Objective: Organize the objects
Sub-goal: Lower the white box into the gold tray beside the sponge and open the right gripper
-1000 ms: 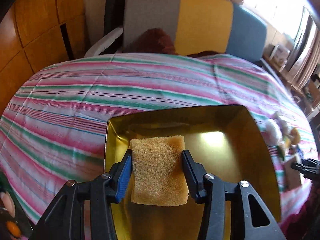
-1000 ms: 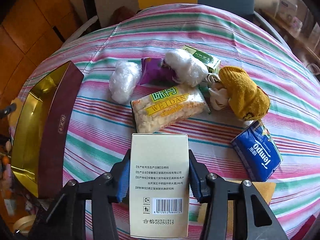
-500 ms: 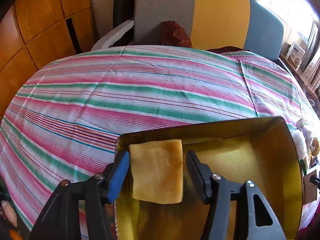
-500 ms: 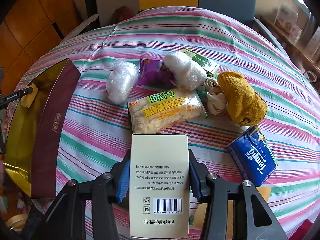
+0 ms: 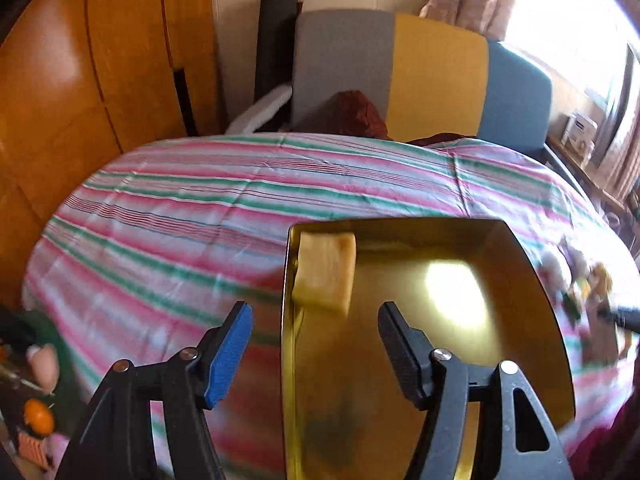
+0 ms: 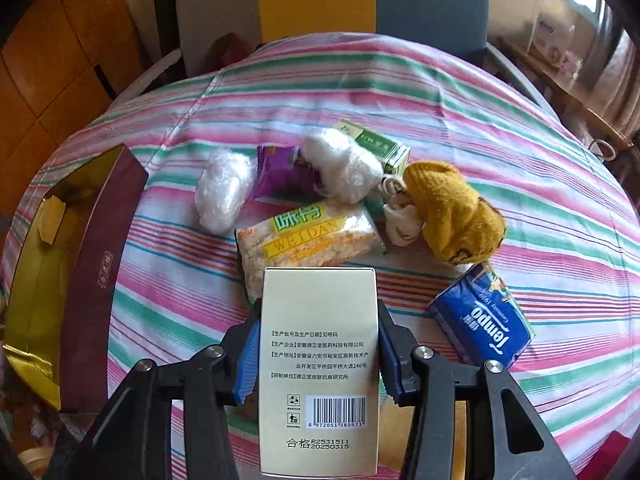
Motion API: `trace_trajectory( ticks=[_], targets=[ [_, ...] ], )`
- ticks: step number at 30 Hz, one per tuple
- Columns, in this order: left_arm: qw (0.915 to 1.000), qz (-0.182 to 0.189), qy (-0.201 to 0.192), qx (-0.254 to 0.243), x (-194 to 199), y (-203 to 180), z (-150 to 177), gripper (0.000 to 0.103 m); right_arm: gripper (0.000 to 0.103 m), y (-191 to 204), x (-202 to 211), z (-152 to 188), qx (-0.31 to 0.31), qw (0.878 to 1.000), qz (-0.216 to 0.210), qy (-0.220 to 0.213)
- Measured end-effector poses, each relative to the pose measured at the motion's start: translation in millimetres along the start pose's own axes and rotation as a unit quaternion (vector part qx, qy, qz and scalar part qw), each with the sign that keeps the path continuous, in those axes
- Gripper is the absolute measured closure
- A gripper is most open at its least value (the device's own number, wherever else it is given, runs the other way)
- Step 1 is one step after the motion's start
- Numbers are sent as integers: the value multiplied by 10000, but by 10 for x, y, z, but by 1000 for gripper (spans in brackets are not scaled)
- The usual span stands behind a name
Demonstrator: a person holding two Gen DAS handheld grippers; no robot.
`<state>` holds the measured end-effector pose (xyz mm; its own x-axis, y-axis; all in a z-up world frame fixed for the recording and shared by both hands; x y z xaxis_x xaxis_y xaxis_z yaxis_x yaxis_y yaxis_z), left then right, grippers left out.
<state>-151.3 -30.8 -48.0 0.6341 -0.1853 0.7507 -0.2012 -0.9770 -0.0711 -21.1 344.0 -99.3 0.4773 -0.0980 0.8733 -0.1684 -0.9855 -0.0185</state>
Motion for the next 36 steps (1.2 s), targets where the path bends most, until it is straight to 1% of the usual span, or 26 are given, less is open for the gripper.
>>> trace_trajectory(
  ticks=[5, 7, 10, 14, 18, 22, 24, 27, 29, 31, 33, 36],
  targets=[
    [9993, -229, -261, -161, 391, -20, 310, 37, 53, 9, 87, -41, -105, 9997, 18, -217],
    [9989, -344, -276, -176, 450, 8, 372, 37, 53, 21, 152, -64, -163, 9994, 40, -296],
    [9985, -426, -307, -137, 475, 54, 411, 37, 53, 141, 316, -94, -272, 9985, -75, -460],
    [9990, -381, -241, -42, 437, 115, 477, 37, 53, 541, 565, -171, -104, 9968, -385, -686],
    [9993, -305, -201, 9, 417, 152, 536, 37, 53, 1151, 733, -285, 249, 9934, -829, -755],
    [9996, -267, -127, 24, 376, 213, 602, 37, 53, 1837, 766, -340, 587, 9868, -1379, -618],
    [9997, -232, -42, 79, 355, 280, 646, 37, 53, 2173, 714, -349, 731, 9838, -1572, -453],
    [9997, -174, 35, 162, 345, 392, 704, 37, 53, 2542, 567, -368, 789, 9816, -1729, -174],
    [9997, -16, 65, 230, 335, 434, 732, 43, 53, 2762, 447, -413, 688, 9806, -1834, 26],
    [9994, 18, 82, 342, 311, 489, 757, 43, 53, 2963, 303, -502, 492, 9809, -1875, 158],
    [9990, 128, 85, 418, 298, 505, 773, 43, 53, 3125, 150, -601, 257, 9825, -1827, 265],
    [9986, 180, 82, 496, 284, 532, 785, 43, 53, 3346, -95, -740, -130, 9827, -1801, 418]
  ],
)
Point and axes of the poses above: each gripper's, at about its wrist camera, not at the fingertips, and x roughly against the way its jaws point, y to its left, z to its underside, the point moved 7 cm from there along -x, roughly the way its jaws point, and after that the axes turned 6 degrees about z, right-handed, at the moved point
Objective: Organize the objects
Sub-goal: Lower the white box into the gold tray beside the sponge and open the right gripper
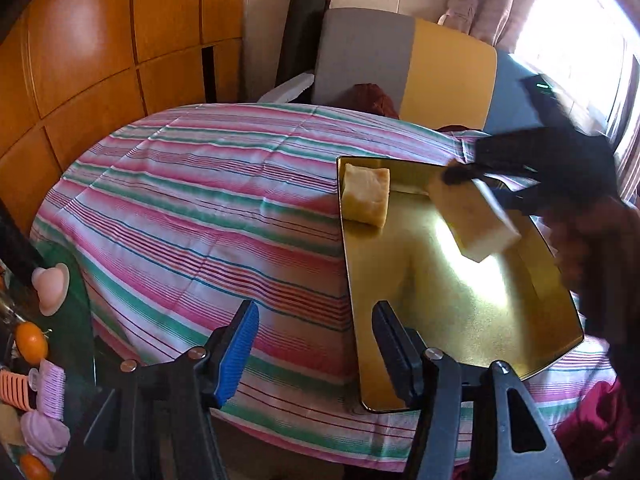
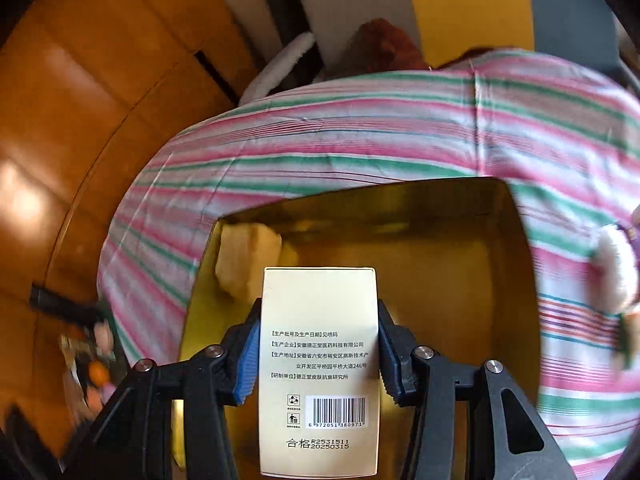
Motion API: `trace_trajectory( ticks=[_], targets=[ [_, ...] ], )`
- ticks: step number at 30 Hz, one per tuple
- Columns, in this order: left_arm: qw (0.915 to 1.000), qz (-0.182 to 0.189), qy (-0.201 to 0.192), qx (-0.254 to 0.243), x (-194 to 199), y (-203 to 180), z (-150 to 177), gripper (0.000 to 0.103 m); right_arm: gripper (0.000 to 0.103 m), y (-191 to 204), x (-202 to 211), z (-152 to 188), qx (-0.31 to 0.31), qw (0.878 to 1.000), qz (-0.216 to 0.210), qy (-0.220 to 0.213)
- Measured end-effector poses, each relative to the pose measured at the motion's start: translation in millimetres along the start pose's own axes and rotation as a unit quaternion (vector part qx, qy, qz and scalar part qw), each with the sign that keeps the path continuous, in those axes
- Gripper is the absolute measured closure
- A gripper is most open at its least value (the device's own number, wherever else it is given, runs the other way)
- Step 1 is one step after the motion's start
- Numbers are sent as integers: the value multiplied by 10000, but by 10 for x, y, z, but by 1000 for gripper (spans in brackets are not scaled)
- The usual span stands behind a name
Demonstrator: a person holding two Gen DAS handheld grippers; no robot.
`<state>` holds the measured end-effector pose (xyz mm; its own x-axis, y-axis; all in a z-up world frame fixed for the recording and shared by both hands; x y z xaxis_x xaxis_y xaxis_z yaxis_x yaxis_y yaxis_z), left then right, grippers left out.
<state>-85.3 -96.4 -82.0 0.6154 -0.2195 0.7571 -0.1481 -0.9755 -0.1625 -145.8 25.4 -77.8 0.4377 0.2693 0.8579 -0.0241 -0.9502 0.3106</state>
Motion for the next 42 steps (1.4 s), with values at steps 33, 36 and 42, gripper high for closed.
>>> trace_trajectory(
  ticks=[33, 36, 42],
  targets=[
    [9980, -6, -294, -567, 242, -487, -64, 43, 18, -652, 1016, 499, 1456, 9792, 765, -1191],
    [9974, 53, -258, -666, 239, -627, -56, 43, 18, -935, 1199, 514, 1361, 9773, 946, -1316],
    [9947, 173, -203, -988, 233, -978, -44, 43, 12, -1673, 1536, 488, 960, 9728, 1479, -1502]
  ],
)
Point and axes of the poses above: each gripper's, at about its wrist camera, not at the fingertips, and x roughly against the way its jaws point, y to its left, z to its underside, the point moved 7 cm from there along -x, roughly the way its jaws point, and after that the axes turned 6 degrees about z, right-handed, at the moved point
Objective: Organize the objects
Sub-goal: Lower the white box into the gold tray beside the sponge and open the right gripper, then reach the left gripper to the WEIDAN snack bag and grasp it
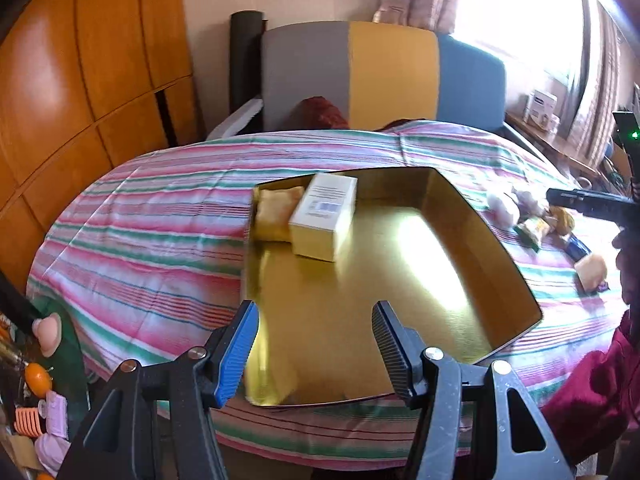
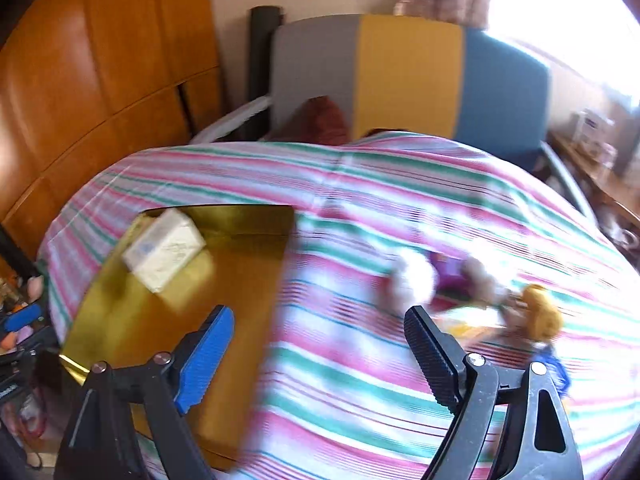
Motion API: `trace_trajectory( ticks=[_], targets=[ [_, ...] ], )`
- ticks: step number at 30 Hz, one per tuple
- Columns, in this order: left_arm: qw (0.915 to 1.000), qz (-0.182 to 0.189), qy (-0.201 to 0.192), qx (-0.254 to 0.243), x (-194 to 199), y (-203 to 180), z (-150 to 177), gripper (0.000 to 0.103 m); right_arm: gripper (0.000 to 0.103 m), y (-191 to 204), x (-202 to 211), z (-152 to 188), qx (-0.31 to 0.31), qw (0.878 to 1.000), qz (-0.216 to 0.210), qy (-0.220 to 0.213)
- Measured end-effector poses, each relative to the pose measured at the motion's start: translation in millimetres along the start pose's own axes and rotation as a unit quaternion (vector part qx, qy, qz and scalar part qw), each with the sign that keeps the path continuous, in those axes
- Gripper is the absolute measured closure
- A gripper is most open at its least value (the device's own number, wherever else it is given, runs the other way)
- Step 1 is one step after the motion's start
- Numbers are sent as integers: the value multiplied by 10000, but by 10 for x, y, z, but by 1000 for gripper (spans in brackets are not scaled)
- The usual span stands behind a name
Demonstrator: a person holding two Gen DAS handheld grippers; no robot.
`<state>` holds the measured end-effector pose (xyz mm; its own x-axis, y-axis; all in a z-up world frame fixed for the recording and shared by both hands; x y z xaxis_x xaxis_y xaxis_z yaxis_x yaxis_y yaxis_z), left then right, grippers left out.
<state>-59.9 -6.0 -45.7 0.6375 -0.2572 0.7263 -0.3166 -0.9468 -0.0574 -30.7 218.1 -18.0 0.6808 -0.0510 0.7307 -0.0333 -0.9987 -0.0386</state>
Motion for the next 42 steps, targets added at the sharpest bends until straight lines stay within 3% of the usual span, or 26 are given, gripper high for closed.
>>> trace_trajectory(
  ticks=[5, 9, 12, 14, 25, 35, 42],
  targets=[
    [9993, 212, 20, -309, -29, -326, -81, 43, 5, -866, 48, 89, -408, 9959, 803, -18],
    [9974, 412, 61, -593, -76, -636, -168, 43, 4, -1667, 34, 305, -1097, 9805, 1629, -66],
    [9954, 544, 112, -782, -132, -871, -228, 43, 4, -2173, -80, 570, -2291, 9585, 1661, 351],
    [9939, 691, 184, -843, -176, -1015, -261, 43, 5, -2343, -48, 580, -2882, 9475, 1372, 211],
    [9832, 1141, 387, -1372, -419, -1789, -415, 43, 4, -2356, -12, 654, -3113, 9425, 1199, 220],
    [9715, 1524, 492, -1748, -629, -2348, -522, 48, 3, -2532, 3, 762, -3665, 9236, 1093, 255],
    [9597, 1740, 881, -2022, -1029, -2760, -658, 48, 2, -2598, -5, 813, -4032, 9113, 786, 268]
  ],
)
Point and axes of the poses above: each gripper's, at about its wrist camera, not at the fingertips, and x roughly against the way its jaws point, y to its left, z to its underside, the point moved 7 cm from there along -x, roughly the way its jaws point, and after that the axes turned 6 degrees about z, right-handed, at the moved point
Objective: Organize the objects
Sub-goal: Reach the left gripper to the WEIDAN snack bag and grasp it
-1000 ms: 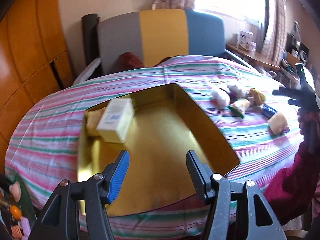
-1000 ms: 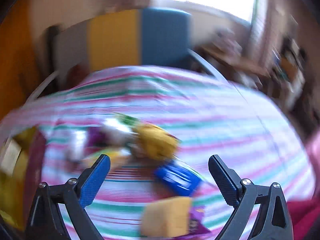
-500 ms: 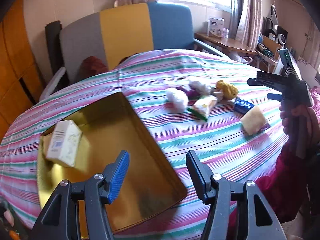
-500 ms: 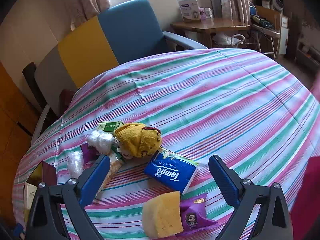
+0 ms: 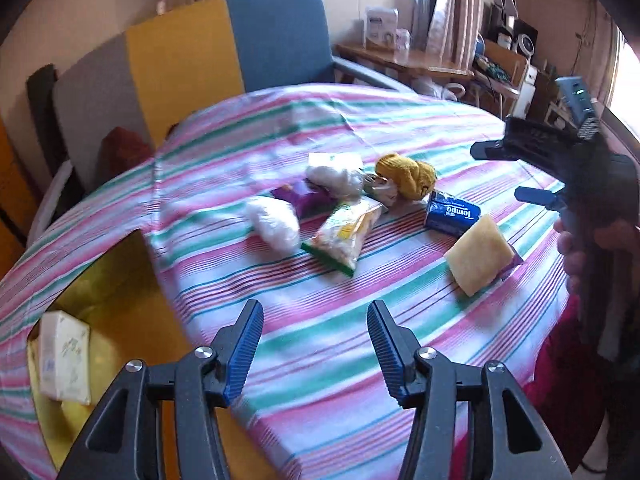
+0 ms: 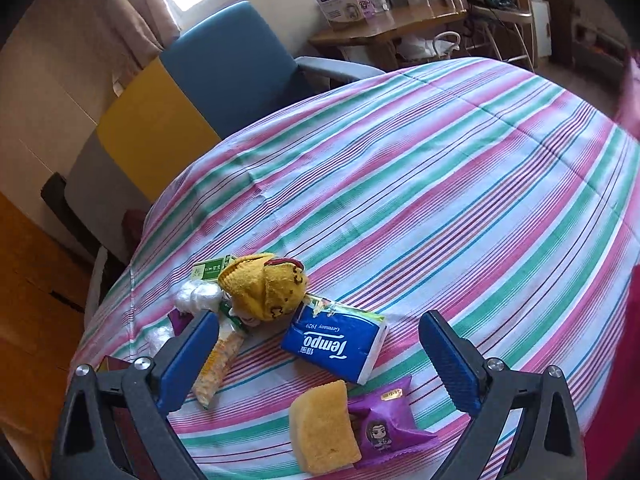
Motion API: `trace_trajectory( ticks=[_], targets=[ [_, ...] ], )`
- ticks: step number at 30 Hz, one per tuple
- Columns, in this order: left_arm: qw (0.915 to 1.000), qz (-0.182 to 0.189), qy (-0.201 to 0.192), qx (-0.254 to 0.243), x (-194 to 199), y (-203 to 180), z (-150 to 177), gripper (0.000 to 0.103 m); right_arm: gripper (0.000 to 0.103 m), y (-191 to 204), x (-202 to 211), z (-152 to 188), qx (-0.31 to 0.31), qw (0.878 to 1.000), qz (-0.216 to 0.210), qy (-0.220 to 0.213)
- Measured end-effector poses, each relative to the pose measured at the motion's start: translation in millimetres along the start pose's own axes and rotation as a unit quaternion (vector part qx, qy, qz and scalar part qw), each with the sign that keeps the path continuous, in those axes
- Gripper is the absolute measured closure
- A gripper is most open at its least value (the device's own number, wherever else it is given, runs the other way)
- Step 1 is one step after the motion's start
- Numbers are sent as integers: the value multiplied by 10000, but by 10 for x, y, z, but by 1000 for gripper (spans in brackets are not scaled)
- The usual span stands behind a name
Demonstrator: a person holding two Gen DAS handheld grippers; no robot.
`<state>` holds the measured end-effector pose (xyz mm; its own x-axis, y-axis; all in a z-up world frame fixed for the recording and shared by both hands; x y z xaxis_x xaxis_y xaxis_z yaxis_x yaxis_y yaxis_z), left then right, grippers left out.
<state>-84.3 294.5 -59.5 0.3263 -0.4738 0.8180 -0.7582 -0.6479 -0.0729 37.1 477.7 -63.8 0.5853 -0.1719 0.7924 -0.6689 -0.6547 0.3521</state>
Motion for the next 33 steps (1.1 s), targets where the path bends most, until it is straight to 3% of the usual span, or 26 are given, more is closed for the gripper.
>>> trace_trajectory(
  ticks=[12, 19, 20, 22, 23, 27, 33],
  targets=[
    [9957, -69, 573, -719, -906, -190, -505, 41, 1, 87, -34, 37, -92, 9983, -526, 231],
    [9950, -97, 771, -626, -1378, -134, -650, 41, 0, 102, -45, 41, -182, 9963, -775, 320],
    [9949, -114, 816, -582, -1448, -120, -646, 43, 0, 100, -52, 41, -195, 9962, -781, 332],
    [9943, 50, 979, -415, -1547, -131, -595, 61, 0, 83, -61, 37, -231, 9962, -771, 346],
    [9955, 56, 875, -345, -1512, -142, -594, 66, 0, 77, -63, 34, -230, 9962, -762, 342],
    [9959, 63, 837, -350, -1345, -280, -412, 66, 3, 99, -37, 7, -78, 9977, -647, 201],
    [9978, 147, 638, -101, -978, -423, 92, 66, 5, 39, -67, -8, -142, 9982, -541, 214]
  ],
)
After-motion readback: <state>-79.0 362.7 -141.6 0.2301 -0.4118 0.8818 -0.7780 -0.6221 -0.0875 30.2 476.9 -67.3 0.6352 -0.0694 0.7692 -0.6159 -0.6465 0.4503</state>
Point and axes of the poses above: each gripper's, at about its wrist camera, not at the fingertips, and x roughly against the way its jaws point, y to its left, z to its underside, the point moved 7 cm from there along -x, roughly the way its jaws point, and after that the axes turned 6 degrees about z, right-handed, at the moved point
